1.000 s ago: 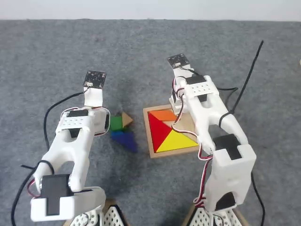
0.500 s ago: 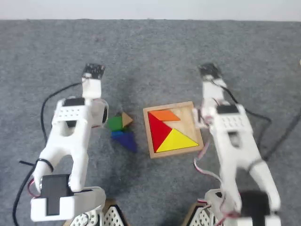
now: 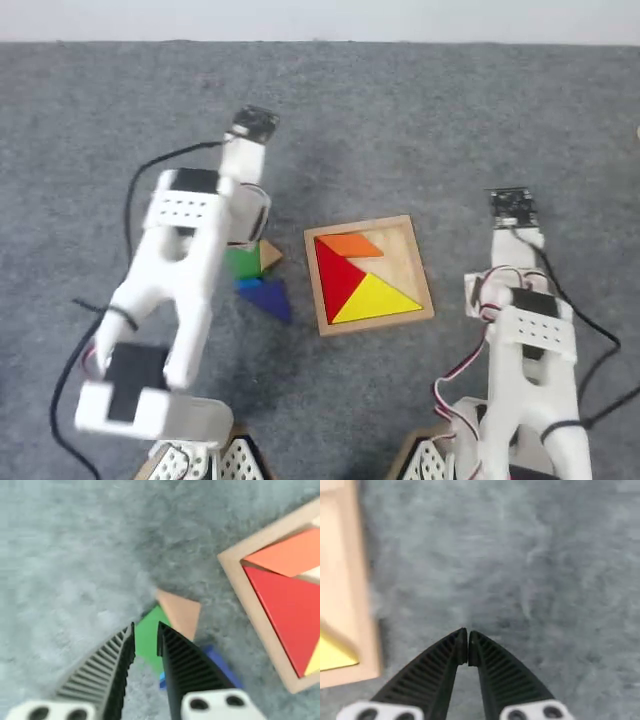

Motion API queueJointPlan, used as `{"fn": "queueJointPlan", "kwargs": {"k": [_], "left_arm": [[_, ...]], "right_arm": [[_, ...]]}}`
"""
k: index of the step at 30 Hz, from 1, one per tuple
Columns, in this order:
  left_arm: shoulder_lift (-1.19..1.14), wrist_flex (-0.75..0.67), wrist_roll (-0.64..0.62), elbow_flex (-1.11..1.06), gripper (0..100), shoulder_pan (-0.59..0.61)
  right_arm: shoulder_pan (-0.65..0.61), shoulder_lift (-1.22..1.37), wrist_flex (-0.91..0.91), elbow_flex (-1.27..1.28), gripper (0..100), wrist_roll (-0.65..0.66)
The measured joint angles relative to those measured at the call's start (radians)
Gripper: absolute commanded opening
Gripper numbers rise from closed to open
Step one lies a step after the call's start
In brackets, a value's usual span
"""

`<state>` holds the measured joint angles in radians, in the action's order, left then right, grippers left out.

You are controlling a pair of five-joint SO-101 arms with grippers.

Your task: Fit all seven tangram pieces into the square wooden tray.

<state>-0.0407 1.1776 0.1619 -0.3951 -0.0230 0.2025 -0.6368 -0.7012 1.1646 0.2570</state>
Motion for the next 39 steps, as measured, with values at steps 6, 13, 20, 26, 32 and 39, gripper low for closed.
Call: {"fn": "queueJointPlan", "kwargs": {"k": [6, 13, 20, 26, 32, 39], "left_arm": [[-0.097, -0.041, -0.005, 0.0, 8, -0.032], [-0.103, -0.044, -0.011, 0.0, 9, -0.074], [-0.103, -0.044, -0.058, 0.0, 12, -0.089], [-0.103, -0.044, -0.063, -0.031, 12, -0.089], [-0.164, -0.048, -0.068, -0.031, 12, -0.089], [-0.265, -0.034, -0.074, 0.048, 12, -0.075]], "right_arm": [[0.02, 0.02, 0.034, 0.0, 0.9, 0.002], [0.012, 0.043, 0.037, 0.0, 0.9, 0.002], [0.011, 0.052, 0.057, 0.0, 0.9, 0.002], [0.011, 0.052, 0.057, 0.0, 0.9, 0.002], [0.011, 0.052, 0.057, 0.0, 0.9, 0.002], [0.011, 0.052, 0.057, 0.0, 0.9, 0.002]]}}
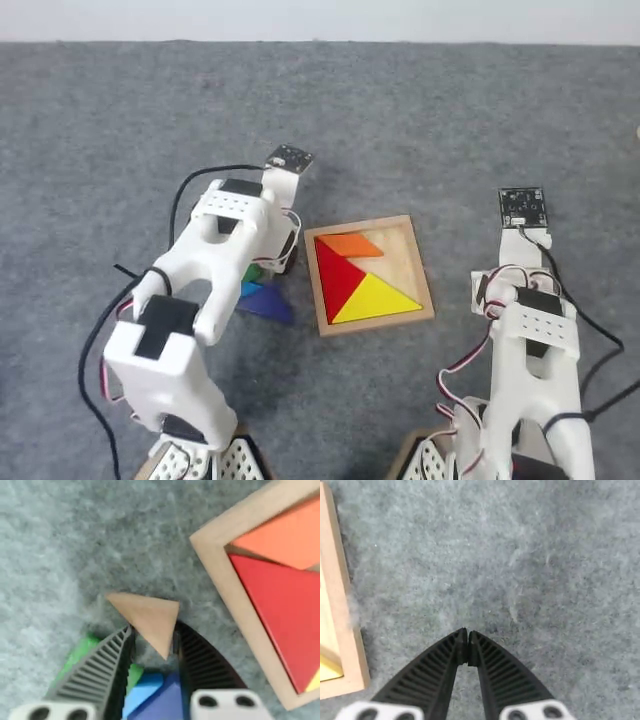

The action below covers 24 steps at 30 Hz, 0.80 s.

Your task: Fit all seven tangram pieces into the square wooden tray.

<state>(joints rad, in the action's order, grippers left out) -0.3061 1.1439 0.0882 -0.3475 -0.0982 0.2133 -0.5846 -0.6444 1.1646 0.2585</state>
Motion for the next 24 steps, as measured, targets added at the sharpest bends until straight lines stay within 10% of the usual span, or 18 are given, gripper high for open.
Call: {"fn": "queueJointPlan", "kwargs": {"k": [24], "left_arm": [[-0.075, 0.015, -0.002, 0.161, 20, 0.034]], "right_arm": [[0.0, 0.0, 0.0, 0.0, 0.9, 0.0]]}}
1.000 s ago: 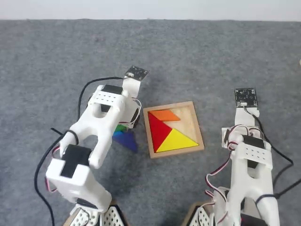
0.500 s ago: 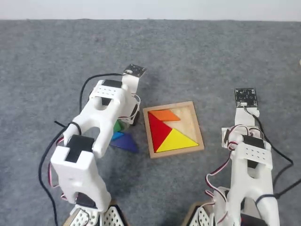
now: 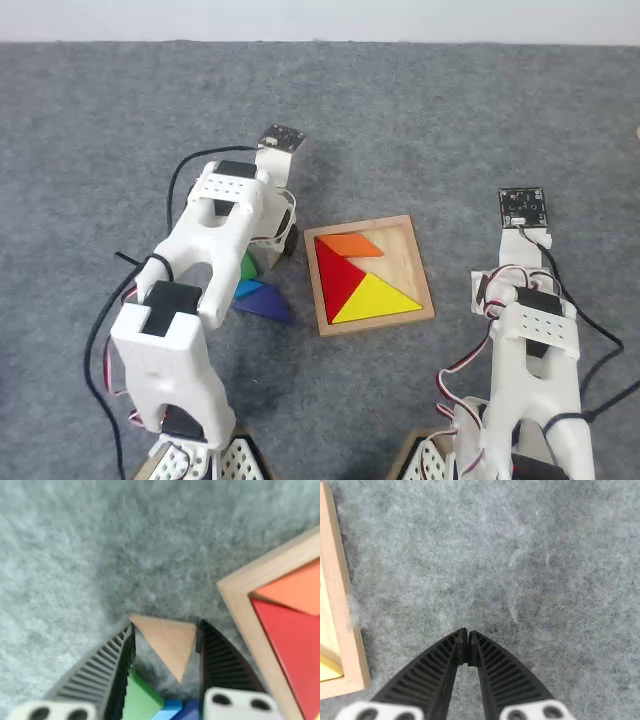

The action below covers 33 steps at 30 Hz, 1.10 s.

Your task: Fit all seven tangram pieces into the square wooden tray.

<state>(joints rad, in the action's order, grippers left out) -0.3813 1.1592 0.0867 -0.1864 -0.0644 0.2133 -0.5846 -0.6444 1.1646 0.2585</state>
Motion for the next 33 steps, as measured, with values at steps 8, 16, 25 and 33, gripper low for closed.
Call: {"fn": "queueJointPlan", "kwargs": {"k": [8, 16, 25, 33], "left_arm": [[0.0, 0.0, -0.023, 0.002, 20, 0.0], [0.0, 0.0, -0.029, -0.023, 19, -0.005], [0.0, -0.002, -0.074, -0.026, 17, -0.043], [0.0, -0.002, -0.063, -0.026, 5, -0.057]], "right_arm": [[0.0, 0.0, 0.0, 0.0, 0.9, 0.0], [0.0, 0.0, 0.002, 0.0, 0.9, 0.0], [0.0, 0.0, 0.002, 0.0, 0.9, 0.0], [0.0, 0.0, 0.002, 0.0, 0.9, 0.0]]}}
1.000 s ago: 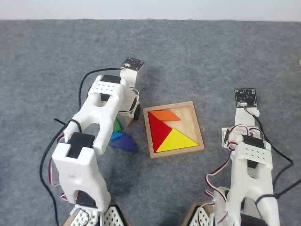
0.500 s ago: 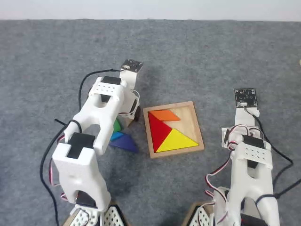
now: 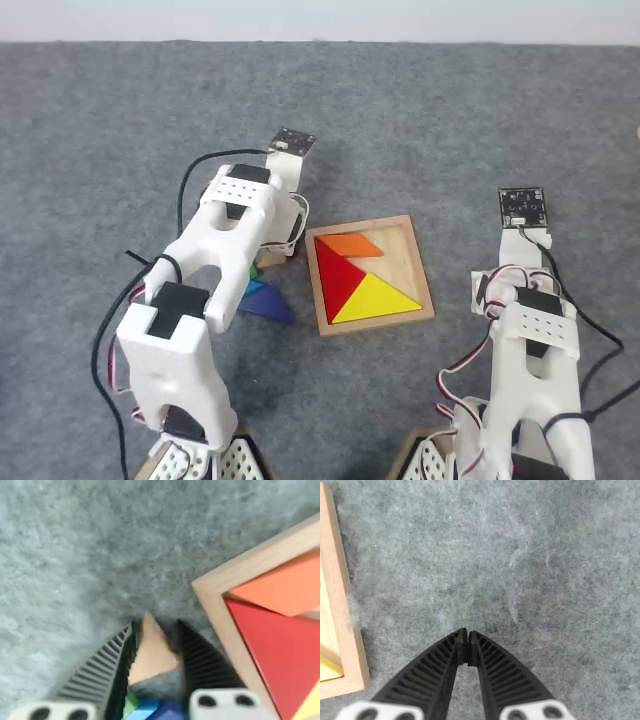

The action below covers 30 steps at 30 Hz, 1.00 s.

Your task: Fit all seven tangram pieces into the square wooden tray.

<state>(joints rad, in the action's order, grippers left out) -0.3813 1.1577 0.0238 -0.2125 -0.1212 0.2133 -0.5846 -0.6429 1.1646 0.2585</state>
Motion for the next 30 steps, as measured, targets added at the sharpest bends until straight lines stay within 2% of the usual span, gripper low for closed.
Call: {"fn": "queueJointPlan", "kwargs": {"k": [6, 11, 14, 19, 23, 30], "left_arm": [[0.0, 0.058, 0.074, 0.002, 5, 0.002], [0.0, 0.15, 0.092, 0.077, 16, 0.003], [0.0, 0.222, 0.104, 0.123, 16, 0.003], [0.0, 0.299, 0.213, 0.144, 16, 0.014], [0.0, 0.288, 0.249, 0.114, 16, 0.055], [0.003, 0.15, 0.315, -0.037, 16, 0.112]], "right_arm": [[0.0, 0.0, 0.0, 0.0, 0.9, 0.0], [0.0, 0.0, 0.0, 0.0, 0.9, 0.0], [0.0, 0.0, 0.0, 0.0, 0.9, 0.0], [0.0, 0.0, 0.0, 0.0, 0.9, 0.0], [0.0, 0.0, 0.0, 0.0, 0.9, 0.0], [0.0, 0.0, 0.0, 0.0, 0.9, 0.0]]}}
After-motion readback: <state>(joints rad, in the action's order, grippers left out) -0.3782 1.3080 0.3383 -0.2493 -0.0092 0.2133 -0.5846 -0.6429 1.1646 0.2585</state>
